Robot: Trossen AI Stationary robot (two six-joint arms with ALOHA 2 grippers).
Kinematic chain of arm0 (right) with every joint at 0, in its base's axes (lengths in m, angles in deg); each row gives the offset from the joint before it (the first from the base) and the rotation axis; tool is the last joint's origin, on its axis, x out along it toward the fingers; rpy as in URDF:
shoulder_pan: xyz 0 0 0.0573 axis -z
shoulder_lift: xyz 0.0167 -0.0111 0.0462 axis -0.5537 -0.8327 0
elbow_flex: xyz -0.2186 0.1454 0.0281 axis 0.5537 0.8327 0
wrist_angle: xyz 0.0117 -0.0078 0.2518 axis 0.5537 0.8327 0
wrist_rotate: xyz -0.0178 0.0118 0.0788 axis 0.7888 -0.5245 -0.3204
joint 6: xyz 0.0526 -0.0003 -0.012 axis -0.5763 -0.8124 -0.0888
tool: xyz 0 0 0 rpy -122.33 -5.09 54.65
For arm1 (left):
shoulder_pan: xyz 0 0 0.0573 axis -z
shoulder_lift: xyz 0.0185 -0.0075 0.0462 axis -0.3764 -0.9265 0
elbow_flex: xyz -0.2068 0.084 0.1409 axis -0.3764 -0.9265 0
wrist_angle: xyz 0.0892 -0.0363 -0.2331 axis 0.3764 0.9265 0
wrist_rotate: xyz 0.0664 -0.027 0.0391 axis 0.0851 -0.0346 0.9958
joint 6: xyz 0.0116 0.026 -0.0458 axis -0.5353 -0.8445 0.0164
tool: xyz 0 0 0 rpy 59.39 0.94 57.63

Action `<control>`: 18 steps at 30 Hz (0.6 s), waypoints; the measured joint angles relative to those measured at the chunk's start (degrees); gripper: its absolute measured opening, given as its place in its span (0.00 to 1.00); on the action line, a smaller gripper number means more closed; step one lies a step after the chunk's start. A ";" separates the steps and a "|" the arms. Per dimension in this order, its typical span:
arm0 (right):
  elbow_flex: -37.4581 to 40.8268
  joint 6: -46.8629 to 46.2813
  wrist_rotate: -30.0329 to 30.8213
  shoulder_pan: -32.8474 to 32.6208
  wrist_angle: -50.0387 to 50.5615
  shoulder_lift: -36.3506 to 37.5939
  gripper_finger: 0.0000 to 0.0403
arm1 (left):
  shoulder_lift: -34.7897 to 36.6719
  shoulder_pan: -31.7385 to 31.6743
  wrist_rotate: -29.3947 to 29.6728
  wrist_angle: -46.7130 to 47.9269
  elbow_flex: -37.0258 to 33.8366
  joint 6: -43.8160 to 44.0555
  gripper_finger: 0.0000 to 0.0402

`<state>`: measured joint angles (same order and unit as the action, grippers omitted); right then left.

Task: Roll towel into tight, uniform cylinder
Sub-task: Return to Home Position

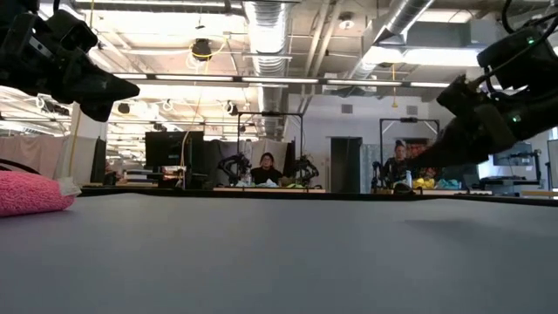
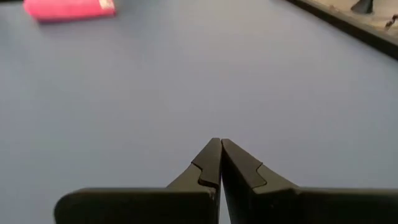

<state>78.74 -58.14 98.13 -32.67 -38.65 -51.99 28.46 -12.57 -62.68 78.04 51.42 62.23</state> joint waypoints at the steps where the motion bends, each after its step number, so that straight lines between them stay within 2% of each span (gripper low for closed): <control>1: 0.00 0.00 0.01 0.00 0.85 0.00 0.09 | 0.00 0.00 0.00 0.00 0.00 0.00 0.00; 10: 0.02 -0.02 0.10 0.00 7.23 0.00 0.09 | 0.01 0.00 0.04 0.00 0.00 0.06 0.00; 18: 0.02 -0.01 0.10 0.00 8.82 0.00 0.09 | -0.01 0.00 0.11 0.00 0.00 0.10 0.00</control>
<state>78.76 -58.15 98.23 -32.67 -29.83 -51.99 28.45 -12.57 -62.57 78.04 51.42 62.34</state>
